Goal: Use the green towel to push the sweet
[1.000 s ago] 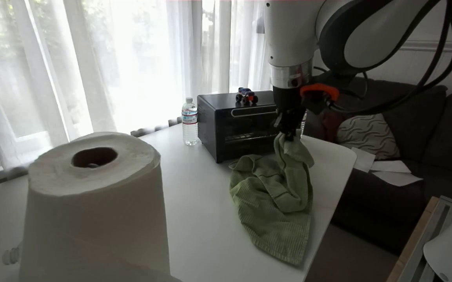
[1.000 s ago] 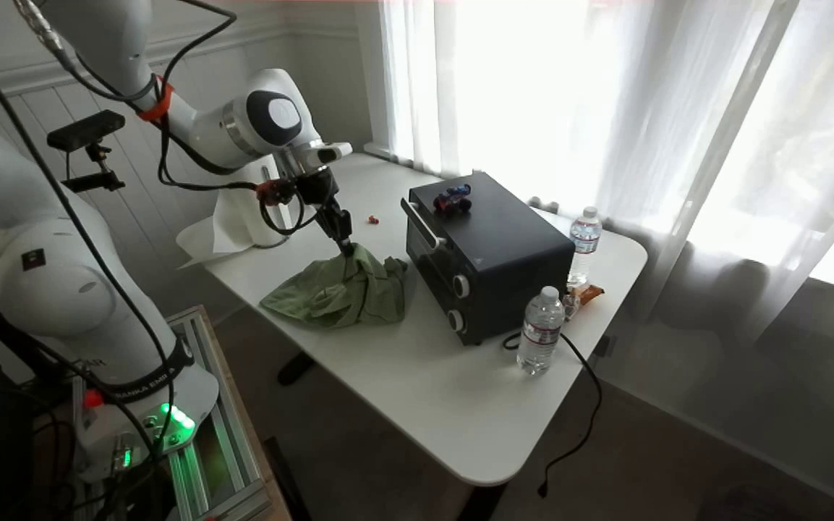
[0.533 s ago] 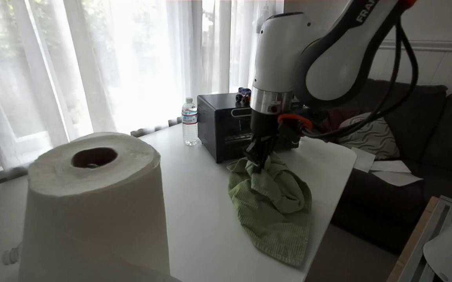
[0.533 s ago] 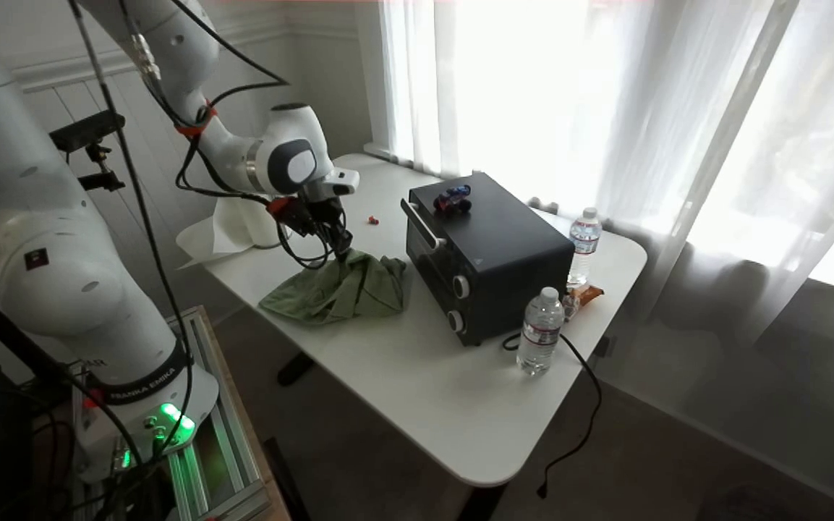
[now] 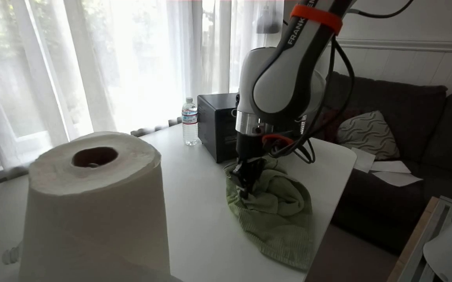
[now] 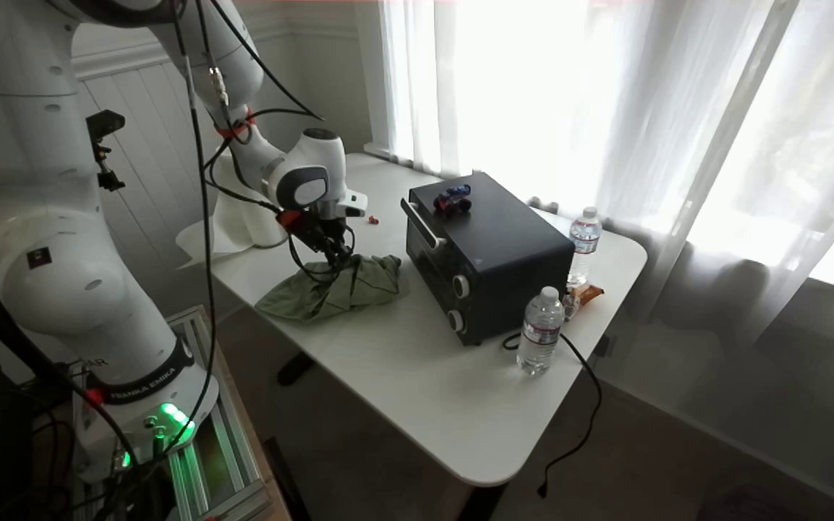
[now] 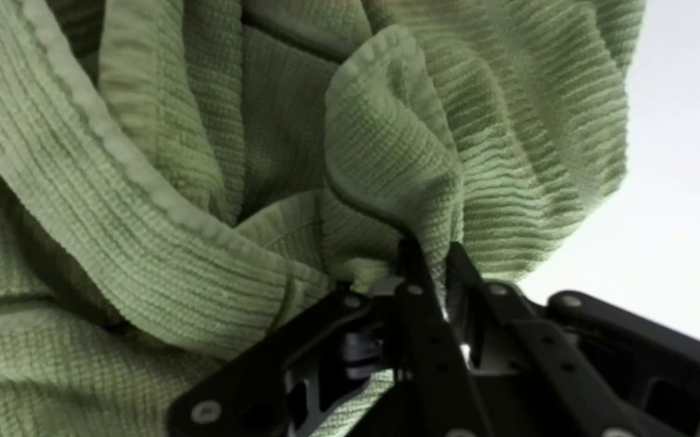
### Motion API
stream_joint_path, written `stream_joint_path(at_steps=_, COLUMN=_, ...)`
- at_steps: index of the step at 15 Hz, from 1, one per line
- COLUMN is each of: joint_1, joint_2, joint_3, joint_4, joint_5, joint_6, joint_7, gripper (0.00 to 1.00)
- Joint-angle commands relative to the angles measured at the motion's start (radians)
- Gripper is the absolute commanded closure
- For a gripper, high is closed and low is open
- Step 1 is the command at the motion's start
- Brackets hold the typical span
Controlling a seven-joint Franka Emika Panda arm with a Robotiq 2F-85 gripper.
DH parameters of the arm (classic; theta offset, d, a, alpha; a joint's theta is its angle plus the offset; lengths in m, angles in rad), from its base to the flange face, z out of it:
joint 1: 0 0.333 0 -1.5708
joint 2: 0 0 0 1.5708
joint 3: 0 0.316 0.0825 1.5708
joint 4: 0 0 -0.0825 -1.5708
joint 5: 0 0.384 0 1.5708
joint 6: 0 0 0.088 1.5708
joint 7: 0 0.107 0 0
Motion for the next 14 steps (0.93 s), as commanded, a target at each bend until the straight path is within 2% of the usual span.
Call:
stream_joint_path(at_steps=1, joint_1=0.024, joint_2=-0.065, joint_3=-0.019, joint_4=0.021, joint_5=-0.006, joint_6=-0.075, joint_7=-0.019, gripper=0.55)
stream_joint_path(at_steps=2, joint_1=0.027, joint_2=-0.104, joint_3=-0.007, joint_4=0.020, joint_5=0.006, joint_6=-0.105, joint_7=-0.016, gripper=0.47)
stream_joint_path(at_steps=3, joint_1=0.059, joint_2=-0.152, joint_3=-0.034, joint_4=0.010, joint_5=-0.039, joint_6=-0.143, joint_7=0.035, gripper=0.41)
stream_joint_path(at_steps=8, joint_1=0.105, joint_2=-0.365, joint_3=-0.036, joint_4=-0.007, joint_5=-0.140, joint_6=-0.408, joint_7=0.215, gripper=0.04)
stream_joint_path(at_steps=10, joint_1=0.097, joint_2=-0.460, joint_3=-0.025, joint_4=-0.017, joint_5=-0.209, joint_6=-0.509, joint_7=0.309, gripper=0.00)
stream_joint_path(at_steps=14, joint_1=0.071, joint_2=-0.607, joint_3=-0.002, joint_4=-0.003, joint_5=-0.272, joint_6=-0.662, joint_7=0.435, gripper=0.00)
